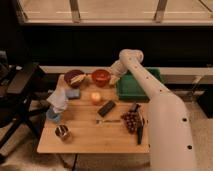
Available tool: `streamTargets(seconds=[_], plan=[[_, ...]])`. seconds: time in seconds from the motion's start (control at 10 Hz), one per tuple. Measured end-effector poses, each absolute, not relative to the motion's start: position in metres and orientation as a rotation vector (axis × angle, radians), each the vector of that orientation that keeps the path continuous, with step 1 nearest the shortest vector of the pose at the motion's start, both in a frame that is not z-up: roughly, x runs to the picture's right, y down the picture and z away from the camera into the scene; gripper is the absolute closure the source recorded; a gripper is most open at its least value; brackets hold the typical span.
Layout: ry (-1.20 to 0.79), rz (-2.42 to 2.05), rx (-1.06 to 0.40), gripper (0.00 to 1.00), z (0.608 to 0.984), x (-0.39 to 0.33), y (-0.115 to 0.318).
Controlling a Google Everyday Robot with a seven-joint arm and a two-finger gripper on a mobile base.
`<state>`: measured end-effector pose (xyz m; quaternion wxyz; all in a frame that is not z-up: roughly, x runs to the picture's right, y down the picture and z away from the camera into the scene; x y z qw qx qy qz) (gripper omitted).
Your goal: Place pepper in tray
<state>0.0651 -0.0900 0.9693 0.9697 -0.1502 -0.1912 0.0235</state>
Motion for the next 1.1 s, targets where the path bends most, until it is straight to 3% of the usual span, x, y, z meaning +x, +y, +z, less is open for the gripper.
streamTargets(seconds=[0.9, 1.1], plan=[[-0.434, 0.005, -0.364, 0.21, 0.966, 0.049, -0.068], [-0.426, 0.009, -0.376, 0.38, 0.970, 0.051, -0.065]])
